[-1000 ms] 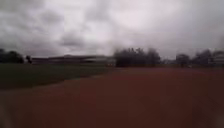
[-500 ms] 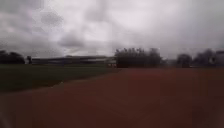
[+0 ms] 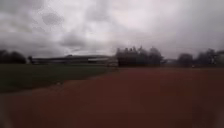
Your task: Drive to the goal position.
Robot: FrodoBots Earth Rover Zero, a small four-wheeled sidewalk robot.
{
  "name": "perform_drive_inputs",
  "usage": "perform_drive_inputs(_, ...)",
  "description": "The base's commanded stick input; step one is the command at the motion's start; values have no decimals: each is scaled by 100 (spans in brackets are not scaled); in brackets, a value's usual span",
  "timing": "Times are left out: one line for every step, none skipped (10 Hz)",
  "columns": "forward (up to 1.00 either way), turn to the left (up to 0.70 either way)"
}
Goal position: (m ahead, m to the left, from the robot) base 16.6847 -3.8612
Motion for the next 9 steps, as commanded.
perform_drive_inputs(70, 0)
perform_drive_inputs(70, 0)
perform_drive_inputs(70, 0)
perform_drive_inputs(70, 0)
perform_drive_inputs(70, 0)
perform_drive_inputs(70, 0)
perform_drive_inputs(70, 0)
perform_drive_inputs(70, 0)
perform_drive_inputs(70, 0)
